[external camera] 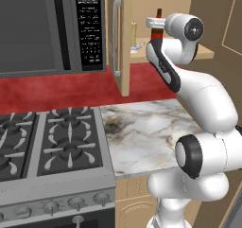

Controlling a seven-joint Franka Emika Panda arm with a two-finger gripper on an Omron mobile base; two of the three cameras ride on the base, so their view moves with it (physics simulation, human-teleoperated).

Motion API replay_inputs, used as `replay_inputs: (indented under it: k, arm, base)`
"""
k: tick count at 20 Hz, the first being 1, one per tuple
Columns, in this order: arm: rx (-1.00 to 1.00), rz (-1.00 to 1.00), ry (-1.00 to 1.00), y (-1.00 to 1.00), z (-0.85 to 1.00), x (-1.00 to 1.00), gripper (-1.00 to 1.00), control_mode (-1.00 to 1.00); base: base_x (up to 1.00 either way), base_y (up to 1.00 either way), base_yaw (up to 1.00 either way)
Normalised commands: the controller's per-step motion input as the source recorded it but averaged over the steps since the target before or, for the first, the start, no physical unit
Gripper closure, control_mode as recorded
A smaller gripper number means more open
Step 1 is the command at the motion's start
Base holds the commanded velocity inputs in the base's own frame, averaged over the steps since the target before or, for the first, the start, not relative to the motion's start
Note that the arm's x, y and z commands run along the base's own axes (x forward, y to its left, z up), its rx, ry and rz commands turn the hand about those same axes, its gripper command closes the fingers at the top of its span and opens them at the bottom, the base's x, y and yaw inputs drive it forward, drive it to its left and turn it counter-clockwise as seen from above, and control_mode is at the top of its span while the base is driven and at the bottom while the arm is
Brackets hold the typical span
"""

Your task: Get the candle and the beer from the cabinet and move them to the dining counter.

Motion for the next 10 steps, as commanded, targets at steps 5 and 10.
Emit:
replay_inputs:
  k: [5, 10]
  arm:
    - [0.0, 0.0, 0.0, -0.17, 0.0, 0.08, -1.0, -1.0]
    - [0.0, 0.0, 0.0, -0.12, 0.0, 0.06, -1.0, -1.0]
  base:
    - [0.0, 0.0, 0.0]
    - [0.0, 0.0, 0.0]
